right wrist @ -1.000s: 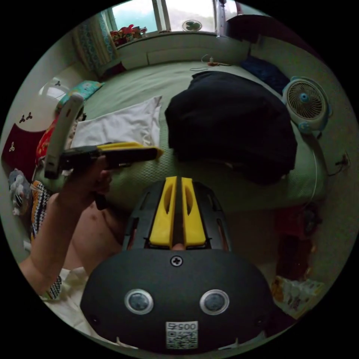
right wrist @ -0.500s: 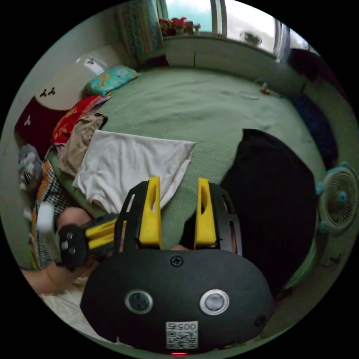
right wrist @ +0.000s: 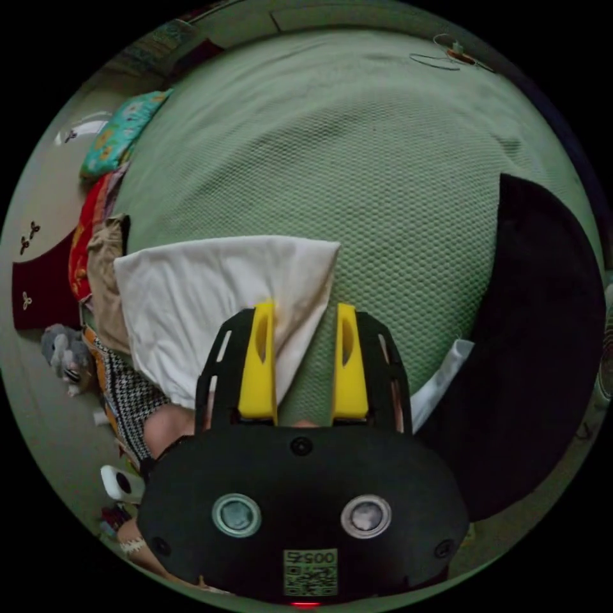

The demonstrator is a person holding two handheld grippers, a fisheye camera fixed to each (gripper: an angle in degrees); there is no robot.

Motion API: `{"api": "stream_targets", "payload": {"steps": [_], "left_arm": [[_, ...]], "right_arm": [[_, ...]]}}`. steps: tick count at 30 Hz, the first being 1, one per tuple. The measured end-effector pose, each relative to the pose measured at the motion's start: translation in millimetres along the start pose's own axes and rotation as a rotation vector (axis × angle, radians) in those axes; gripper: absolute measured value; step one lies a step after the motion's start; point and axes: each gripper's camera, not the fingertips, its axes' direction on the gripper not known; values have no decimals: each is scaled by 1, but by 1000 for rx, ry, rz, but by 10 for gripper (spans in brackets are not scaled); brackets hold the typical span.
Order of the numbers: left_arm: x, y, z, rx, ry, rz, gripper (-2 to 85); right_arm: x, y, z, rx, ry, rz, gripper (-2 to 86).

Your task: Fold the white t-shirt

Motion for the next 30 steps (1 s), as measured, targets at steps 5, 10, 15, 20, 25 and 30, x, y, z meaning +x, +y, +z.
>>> {"api": "stream_targets", "payload": {"steps": [5, 10, 15, 20, 25, 30], "left_arm": [[-25, 12, -23, 7, 25, 2, 60], [-54, 27, -65, 49, 45, 8, 61], [-89, 45, -113, 91, 59, 1, 61], [-139, 65, -163, 128, 93, -54, 61], [-207, 90, -212, 138, 12, -138, 63], [-269, 112, -230, 79, -204, -259, 63]], "right_arm": [[-30, -11, -13, 103, -25, 9, -2], [-79, -10, -42, 169, 9, -51, -10], [-153, -4, -74, 206, 50, -113, -10], [-268, -3, -93, 216, 122, -198, -10], [-381, -11, -75, 188, 187, -288, -8], [-477, -18, -22, 217, 238, -312, 50]]}}
